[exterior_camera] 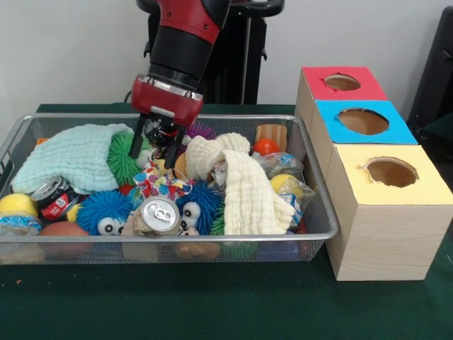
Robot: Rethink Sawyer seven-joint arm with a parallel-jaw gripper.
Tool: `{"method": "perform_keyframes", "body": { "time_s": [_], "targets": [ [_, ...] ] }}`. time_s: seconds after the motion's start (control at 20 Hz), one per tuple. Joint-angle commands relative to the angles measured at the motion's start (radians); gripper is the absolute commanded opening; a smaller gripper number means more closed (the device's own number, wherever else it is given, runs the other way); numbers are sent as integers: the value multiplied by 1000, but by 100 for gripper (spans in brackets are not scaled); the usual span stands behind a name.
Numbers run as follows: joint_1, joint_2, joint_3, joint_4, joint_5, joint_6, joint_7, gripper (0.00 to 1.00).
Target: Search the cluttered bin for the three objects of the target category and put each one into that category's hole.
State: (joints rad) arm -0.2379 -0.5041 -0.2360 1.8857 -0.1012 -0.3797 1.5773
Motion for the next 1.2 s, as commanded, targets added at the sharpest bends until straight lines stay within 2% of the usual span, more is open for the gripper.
{"method": "perform_keyframes", "body": {
  "time_s": [0.05,0.25,0.5,0.8,1.2],
  "targets": [
    [-63,98,104,-88,-20,-77,205,100],
    [-94,115,158,-93,-51,-127,227,100],
    [-114,116,182,-85,-66,-165,230,100],
    [-205,133,307,-85,-155,-146,253,100],
    [-271,63,419,-42,-228,-91,242,100]
  ]
}}
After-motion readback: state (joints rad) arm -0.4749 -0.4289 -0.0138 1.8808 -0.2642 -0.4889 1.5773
